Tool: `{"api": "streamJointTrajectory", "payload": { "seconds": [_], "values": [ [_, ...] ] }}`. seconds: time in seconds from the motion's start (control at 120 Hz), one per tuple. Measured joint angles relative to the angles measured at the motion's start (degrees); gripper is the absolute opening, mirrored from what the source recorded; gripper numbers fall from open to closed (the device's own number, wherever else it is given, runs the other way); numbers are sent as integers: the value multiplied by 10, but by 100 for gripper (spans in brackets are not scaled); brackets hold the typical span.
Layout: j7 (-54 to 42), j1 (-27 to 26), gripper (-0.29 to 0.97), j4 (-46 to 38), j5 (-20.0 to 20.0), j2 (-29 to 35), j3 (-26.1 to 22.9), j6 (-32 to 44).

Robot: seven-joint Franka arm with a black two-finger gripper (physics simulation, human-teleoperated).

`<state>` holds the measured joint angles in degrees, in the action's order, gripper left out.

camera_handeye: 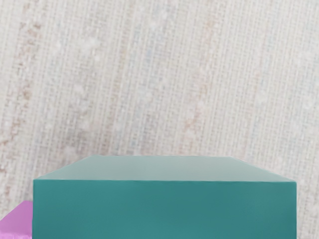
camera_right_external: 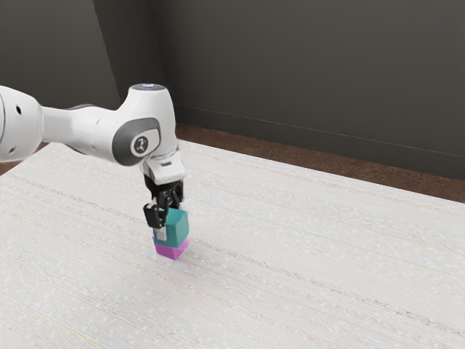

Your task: Pick up the blue block with one arm, and put the blue block on the pink block with one arm

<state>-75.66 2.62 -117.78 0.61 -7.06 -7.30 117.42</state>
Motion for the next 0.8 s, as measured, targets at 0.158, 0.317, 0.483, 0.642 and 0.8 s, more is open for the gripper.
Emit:
{"api": "streamJointTrajectory", "payload": {
  "seconds": [0.158, 0.317, 0.483, 0.642, 0.8],
  "values": [
    [-26, 2, 35, 4, -5, -5, 4, -9],
    [-49, 0, 35, 13, -8, -10, 23, -12],
    [-72, 4, 35, 27, -12, -25, 29, -13],
    [-88, 8, 35, 52, -24, -48, 29, -13],
    [-102, 9, 35, 62, -27, -61, 29, -13]
  ]
}}
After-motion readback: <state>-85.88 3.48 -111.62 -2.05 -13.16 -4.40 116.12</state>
